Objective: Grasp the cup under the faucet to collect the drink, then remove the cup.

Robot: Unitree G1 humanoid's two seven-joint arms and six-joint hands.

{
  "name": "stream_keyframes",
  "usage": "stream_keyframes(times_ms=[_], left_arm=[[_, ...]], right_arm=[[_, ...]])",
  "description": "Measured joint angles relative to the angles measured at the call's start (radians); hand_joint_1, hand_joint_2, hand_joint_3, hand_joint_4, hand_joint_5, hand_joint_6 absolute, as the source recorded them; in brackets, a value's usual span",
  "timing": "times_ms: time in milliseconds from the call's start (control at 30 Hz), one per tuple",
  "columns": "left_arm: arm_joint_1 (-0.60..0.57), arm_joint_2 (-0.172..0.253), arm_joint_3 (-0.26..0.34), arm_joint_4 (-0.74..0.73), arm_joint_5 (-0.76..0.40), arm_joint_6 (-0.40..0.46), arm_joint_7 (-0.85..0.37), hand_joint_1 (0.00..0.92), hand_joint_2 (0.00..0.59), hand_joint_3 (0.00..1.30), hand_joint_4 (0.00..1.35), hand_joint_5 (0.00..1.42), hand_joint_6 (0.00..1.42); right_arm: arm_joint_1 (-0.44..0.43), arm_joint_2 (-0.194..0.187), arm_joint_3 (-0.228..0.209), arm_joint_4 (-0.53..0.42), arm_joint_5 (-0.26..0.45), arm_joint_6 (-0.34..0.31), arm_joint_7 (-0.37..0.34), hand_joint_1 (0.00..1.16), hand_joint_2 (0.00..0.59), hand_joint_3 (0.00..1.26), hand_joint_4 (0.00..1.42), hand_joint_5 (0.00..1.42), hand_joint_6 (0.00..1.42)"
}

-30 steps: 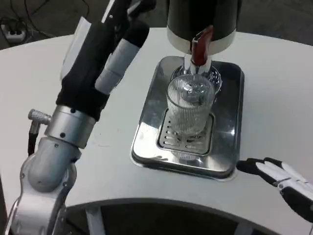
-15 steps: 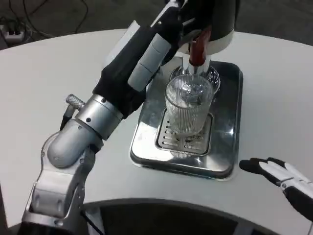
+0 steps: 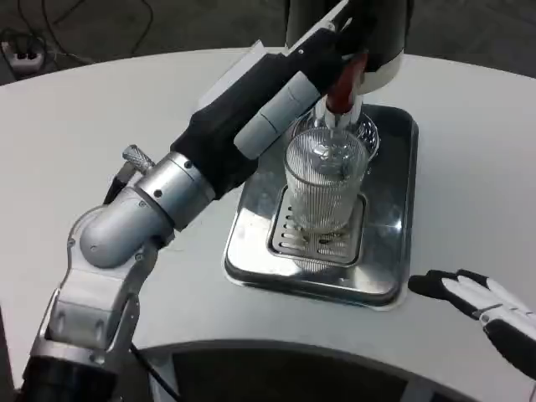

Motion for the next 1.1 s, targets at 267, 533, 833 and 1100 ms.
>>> stream_keyframes(times_ms=[267, 533, 833, 1100], left_arm=[[-0.001, 0.057, -0.01, -0.009, 0.038, -0.044, -0.03, 0.0, 0.042, 0.0, 0.0, 0.15, 0.13], [-0.009, 0.098, -0.027, 0.021, 0.049, -0.118, -0.061, 0.0, 0.05, 0.0, 0.0, 0.15, 0.11], [-0.026, 0.145, -0.053, 0.044, 0.113, -0.203, -0.065, 0.0, 0.06, 0.0, 0.0, 0.15, 0.11], [-0.039, 0.175, -0.071, 0.058, 0.119, -0.234, -0.075, 0.0, 0.063, 0.0, 0.0, 0.15, 0.11]], right_arm=[[-0.018, -0.001, 0.014, 0.0, -0.007, 0.0, 0.0, 0.5, 0.503, 0.12, 0.06, 0.0, 0.0], [-0.033, -0.001, 0.033, 0.0, -0.022, 0.002, 0.0, 0.5, 0.503, 0.12, 0.07, 0.0, 0.0], [-0.058, 0.0, 0.058, 0.0, -0.037, 0.026, 0.0, 0.5, 0.5, 0.12, 0.08, 0.01, 0.0], [-0.097, 0.0, 0.085, 0.0, -0.037, 0.064, 0.0, 0.5, 0.474, 0.12, 0.08, 0.01, 0.0]])
